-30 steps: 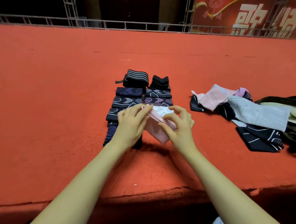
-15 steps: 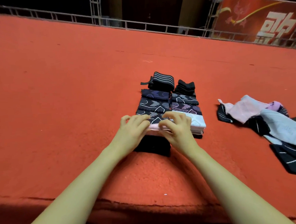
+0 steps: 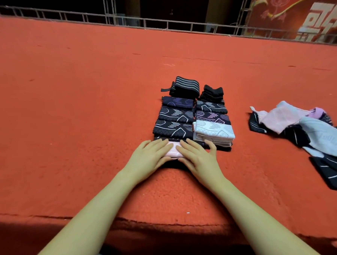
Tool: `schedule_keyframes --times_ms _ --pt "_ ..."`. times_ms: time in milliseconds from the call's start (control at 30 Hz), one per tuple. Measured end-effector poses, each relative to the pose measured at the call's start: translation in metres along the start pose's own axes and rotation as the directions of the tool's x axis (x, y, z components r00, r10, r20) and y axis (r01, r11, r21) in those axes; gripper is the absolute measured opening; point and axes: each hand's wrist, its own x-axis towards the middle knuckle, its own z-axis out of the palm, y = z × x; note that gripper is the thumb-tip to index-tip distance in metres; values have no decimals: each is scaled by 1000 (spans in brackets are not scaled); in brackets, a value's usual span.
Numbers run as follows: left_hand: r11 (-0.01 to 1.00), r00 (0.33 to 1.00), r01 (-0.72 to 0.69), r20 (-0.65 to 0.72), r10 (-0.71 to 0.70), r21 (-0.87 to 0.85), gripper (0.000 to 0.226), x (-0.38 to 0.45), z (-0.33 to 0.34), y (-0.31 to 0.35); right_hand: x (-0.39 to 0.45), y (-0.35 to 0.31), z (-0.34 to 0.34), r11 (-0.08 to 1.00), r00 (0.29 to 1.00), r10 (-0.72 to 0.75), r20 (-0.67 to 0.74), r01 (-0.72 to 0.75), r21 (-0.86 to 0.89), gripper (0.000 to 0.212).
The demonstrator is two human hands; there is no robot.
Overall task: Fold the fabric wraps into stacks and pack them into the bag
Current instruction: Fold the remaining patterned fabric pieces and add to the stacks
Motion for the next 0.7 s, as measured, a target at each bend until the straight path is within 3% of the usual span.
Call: schedule_keyframes --times_ms 200,300,500,700 --pt "998 983 -13 -183 23 54 38 18 -14 -4 23 0 -4 998 982 -14 -189 3 -58 31" --pt "993 978 -11 -204 34 114 38 27 -21 -9 35 3 -7 993 973 -34 -228 7 -119 28" --pt "1000 996 11 87 -10 -11 51 2 3 -13 10 5 10 998 993 -60 105 57 28 43" --pt "992 987 128 104 -126 -14 48 -3 -3 4 -2 -1 13 964 958 75 276 -140 224 65"
